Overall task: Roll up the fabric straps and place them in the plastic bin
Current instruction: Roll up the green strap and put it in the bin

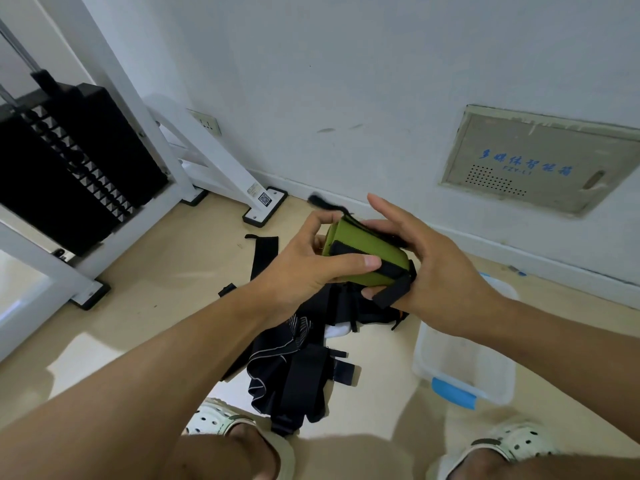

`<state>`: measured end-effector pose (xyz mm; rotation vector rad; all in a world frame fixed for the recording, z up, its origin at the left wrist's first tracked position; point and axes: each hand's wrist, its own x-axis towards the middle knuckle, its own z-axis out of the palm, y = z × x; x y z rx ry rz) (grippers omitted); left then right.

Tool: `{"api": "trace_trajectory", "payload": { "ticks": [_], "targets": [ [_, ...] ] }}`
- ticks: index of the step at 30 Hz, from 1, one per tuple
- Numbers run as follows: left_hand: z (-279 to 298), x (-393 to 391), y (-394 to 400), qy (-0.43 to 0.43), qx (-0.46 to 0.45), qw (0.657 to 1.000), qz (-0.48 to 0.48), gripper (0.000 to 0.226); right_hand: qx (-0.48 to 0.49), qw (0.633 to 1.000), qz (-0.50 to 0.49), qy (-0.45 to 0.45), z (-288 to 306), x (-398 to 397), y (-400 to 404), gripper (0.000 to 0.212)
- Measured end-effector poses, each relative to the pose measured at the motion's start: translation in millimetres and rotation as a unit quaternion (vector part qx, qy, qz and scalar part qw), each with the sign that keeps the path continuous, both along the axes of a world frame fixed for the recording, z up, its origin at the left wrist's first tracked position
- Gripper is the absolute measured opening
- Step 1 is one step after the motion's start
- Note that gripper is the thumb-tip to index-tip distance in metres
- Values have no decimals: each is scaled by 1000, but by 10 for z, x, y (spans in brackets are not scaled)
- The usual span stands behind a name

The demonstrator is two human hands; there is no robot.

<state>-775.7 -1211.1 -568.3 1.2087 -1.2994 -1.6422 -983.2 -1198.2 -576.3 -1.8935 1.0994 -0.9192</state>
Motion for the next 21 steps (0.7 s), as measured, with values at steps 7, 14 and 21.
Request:
{"api": "trace_trajectory", "payload": {
  "ticks": [7, 14, 21],
  "targets": [
    [8, -71, 53, -45, -31, 998, 29, 39, 97, 991, 1, -94, 68, 35, 8, 80],
    [73, -247, 115, -96, -112, 977, 153, 62, 49, 997, 5, -67, 45, 89, 92, 47],
    [94, -246, 9, -84, -43, 967, 236, 75, 30, 994, -38, -95, 83, 176, 112, 68]
  ]
}}
